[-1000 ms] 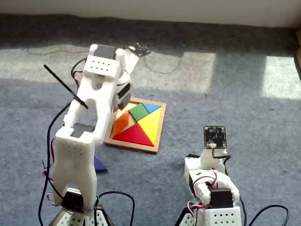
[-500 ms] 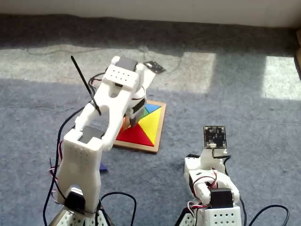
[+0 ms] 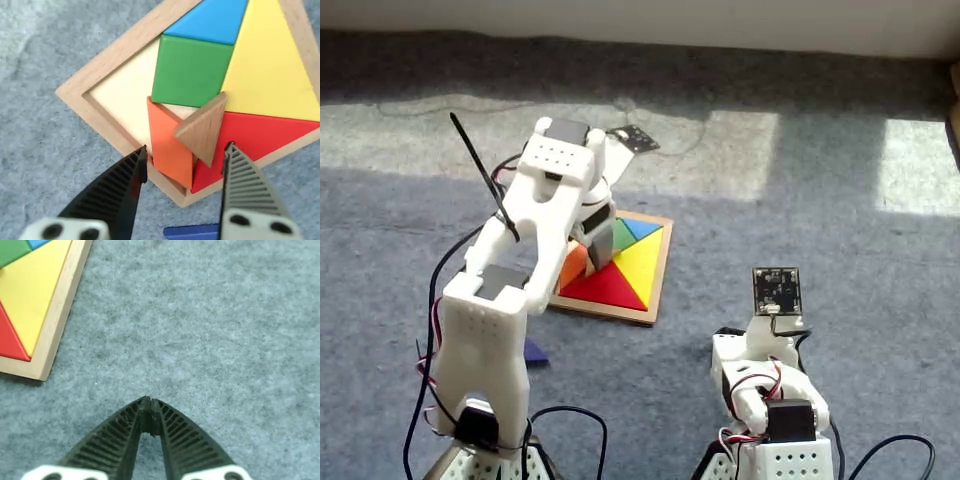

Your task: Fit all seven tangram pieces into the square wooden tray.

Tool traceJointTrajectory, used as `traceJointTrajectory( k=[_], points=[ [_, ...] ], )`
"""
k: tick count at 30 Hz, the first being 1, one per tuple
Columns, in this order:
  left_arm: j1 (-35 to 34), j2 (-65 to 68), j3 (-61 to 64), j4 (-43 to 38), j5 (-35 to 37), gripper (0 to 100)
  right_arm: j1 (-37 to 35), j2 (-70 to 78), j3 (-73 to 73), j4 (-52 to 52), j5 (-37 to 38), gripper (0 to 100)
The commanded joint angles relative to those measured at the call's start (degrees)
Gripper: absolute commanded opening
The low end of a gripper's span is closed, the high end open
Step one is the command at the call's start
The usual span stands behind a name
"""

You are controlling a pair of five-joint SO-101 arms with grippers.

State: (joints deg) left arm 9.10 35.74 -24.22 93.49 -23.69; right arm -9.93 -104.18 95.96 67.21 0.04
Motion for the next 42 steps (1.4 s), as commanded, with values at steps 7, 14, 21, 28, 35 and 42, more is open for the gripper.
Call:
traceJointTrajectory(
  k=[7,14,21,28,35,42],
  points=[
    [-2.7,-3.9,-0.3,-0.4,-2.3,18,0.7,-1.0,7.7,0.4,-0.1,0.6],
    [-3.7,-3.3,0.0,-0.7,-8.5,18,0.7,-1.0,7.7,0.4,-0.1,0.6],
    [-6.6,-1.3,-0.1,-2.9,-13.7,18,0.7,-1.0,7.7,0.4,-0.1,0.6],
    [-5.7,5.0,-0.4,-2.9,-18.0,18,0.7,-1.0,7.7,0.4,-0.1,0.6],
    [-3.6,5.0,-0.2,-2.4,-18.2,18,0.7,-1.0,7.7,0.4,-0.1,0.6],
    [-2.9,5.0,-0.4,-0.3,-26.5,18,0.7,-1.0,7.7,0.4,-0.1,0.6]
  ],
)
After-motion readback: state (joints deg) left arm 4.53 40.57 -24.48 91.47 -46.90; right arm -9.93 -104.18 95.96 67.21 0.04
